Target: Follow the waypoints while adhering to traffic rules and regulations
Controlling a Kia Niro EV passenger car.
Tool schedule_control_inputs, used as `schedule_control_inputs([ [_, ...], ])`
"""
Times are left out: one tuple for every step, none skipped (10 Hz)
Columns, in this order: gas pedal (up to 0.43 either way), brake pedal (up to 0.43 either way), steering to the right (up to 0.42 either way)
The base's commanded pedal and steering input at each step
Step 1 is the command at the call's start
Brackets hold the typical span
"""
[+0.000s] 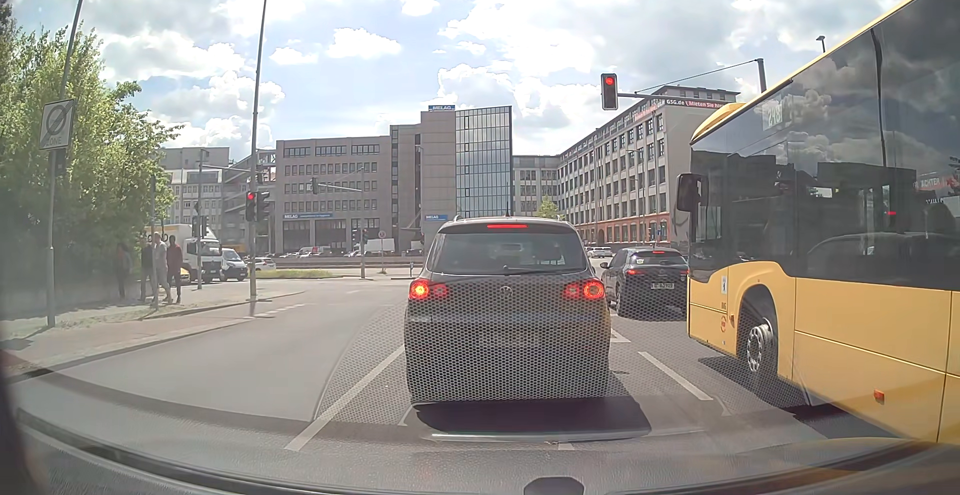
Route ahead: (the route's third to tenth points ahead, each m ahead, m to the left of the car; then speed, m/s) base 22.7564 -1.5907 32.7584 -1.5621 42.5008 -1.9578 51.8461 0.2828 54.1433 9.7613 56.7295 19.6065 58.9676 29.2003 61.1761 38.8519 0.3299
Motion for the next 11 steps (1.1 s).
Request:
schedule_control_inputs([
  [0.000,0.268,-0.001],
  [0.000,0.268,-0.001],
  [0.000,0.274,-0.001],
  [0.000,0.274,-0.001],
  [0.000,0.274,-0.001],
  [0.000,0.280,-0.001],
  [0.000,0.280,-0.001],
  [0.000,0.280,-0.001],
  [0.000,0.274,-0.001],
  [0.000,0.280,-0.001],
  [0.000,0.280,-0.001],
])
